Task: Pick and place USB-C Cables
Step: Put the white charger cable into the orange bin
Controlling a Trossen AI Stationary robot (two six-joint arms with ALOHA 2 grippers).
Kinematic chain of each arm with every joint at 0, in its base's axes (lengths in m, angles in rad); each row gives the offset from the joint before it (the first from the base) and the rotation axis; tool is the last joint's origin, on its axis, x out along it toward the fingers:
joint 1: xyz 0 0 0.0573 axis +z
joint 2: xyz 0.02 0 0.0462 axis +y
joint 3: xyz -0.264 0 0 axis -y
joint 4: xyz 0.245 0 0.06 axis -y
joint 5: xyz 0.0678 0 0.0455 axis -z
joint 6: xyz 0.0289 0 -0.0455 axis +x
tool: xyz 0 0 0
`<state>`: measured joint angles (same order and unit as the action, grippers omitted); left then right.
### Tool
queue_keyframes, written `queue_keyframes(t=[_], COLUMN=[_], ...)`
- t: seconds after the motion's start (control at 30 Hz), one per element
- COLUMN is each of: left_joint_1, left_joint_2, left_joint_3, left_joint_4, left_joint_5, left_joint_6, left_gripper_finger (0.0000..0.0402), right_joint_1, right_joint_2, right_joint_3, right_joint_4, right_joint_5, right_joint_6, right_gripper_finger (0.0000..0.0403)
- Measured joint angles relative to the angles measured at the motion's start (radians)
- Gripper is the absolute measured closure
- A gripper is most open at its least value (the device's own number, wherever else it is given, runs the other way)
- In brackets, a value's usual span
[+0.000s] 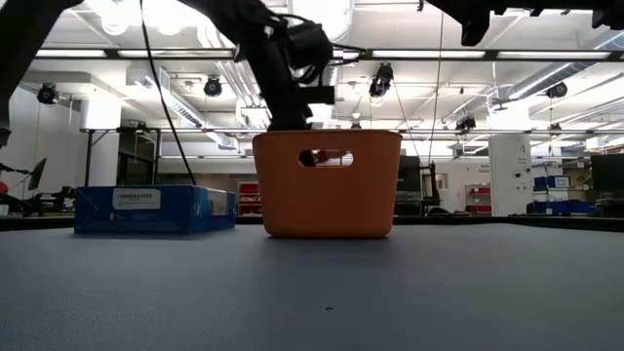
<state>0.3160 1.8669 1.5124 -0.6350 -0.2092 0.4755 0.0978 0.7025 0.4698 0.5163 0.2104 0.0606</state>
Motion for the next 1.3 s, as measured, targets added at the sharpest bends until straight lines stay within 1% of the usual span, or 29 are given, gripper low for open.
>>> queue_keyframes(t=[0.17, 0.3, 0.57, 0.73, 0.97, 1.13, 1.3], left_joint_1=[0.023, 0.038, 0.051, 0.051, 0.052, 0.052, 0.052], left_joint_2=[0.043, 0.053, 0.056, 0.056, 0.056, 0.056, 0.056], left_joint_3=[0.0, 0.0, -0.001, -0.011, -0.049, -0.062, -0.063], left_joint_4=[0.033, 0.034, 0.11, 0.147, 0.156, 0.179, 0.185], left_joint_5=[0.0, 0.003, 0.084, 0.095, 0.1, 0.101, 0.101], left_joint_6=[0.013, 0.022, 0.021, 0.002, -0.025, -0.073, -0.079], left_gripper_finger=[0.0398, 0.0396, 0.0394, 0.0394, 0.0394, 0.0393, 0.0393], right_joint_1=[0.0, 0.0, 0.0, 0.0, 0.0, 0.0, 0.0], right_joint_2=[0.0, 0.001, 0.001, 0.001, 0.001, 0.001, 0.001], right_joint_3=[0.0, 0.0, 0.0, 0.0, 0.0, 0.0, 0.0], right_joint_4=[-0.014, -0.025, -0.033, -0.04, -0.054, -0.058, -0.069], right_joint_5=[0.011, 0.034, 0.037, 0.039, 0.052, 0.052, 0.052], right_joint_6=[0.001, 0.002, 0.001, 0.001, 0.01, 0.01, 0.011], right_gripper_finger=[0.02, 0.02, 0.02, 0.02, 0.02, 0.02, 0.02])
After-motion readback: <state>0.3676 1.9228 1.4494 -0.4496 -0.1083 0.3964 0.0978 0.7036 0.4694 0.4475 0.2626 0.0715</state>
